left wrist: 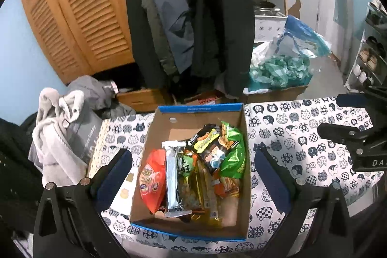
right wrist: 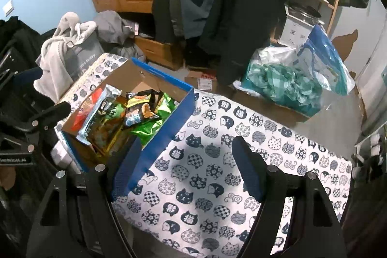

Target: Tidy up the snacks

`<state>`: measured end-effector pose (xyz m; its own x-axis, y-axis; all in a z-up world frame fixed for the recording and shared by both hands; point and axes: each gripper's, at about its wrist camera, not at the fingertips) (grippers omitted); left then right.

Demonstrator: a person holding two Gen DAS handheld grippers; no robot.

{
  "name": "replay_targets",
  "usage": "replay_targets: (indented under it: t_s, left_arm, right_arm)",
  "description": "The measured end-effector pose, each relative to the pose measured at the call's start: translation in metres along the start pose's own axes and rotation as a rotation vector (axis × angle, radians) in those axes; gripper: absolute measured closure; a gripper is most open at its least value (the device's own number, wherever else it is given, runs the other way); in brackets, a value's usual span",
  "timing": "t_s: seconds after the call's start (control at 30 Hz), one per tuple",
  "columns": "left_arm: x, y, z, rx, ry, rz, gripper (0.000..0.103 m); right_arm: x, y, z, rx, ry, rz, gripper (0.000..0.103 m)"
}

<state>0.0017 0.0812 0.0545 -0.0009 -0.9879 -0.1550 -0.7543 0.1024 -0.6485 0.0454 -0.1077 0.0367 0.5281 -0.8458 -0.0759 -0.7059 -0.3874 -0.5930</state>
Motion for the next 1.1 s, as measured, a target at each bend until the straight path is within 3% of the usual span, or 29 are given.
replay_targets:
  t_s: [0.3,0.5,1.1]
  left_arm:
    - [-0.014,0.003,0.015,-0.046,0.011,-0.063,0.001]
    - [-0.011,0.004,0.022,-0.062,-0.008,-0.041,0.001]
    - [-0.013,0.007,0.030,-0.108,0.031,-0.069,0.001]
  right_arm:
    - [0.004,-0.001,0.024,-0.048,-0.010,0.008,0.027]
    - [0.005,-0.002,0.029,-0.059,-0.008,0.005,0.027]
    - [0.002,-0.002,0.032,-0.059,-0.013,-0.004,0.027]
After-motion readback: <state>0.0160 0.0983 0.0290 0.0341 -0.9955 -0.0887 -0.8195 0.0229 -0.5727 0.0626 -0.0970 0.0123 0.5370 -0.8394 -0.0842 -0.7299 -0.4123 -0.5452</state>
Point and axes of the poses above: each gripper's, at about its wrist camera, not at the fingertips, and z roughly the way its jaws point, x to its right, y to its underside, and after that the axes turned 1 degree about x, right-handed
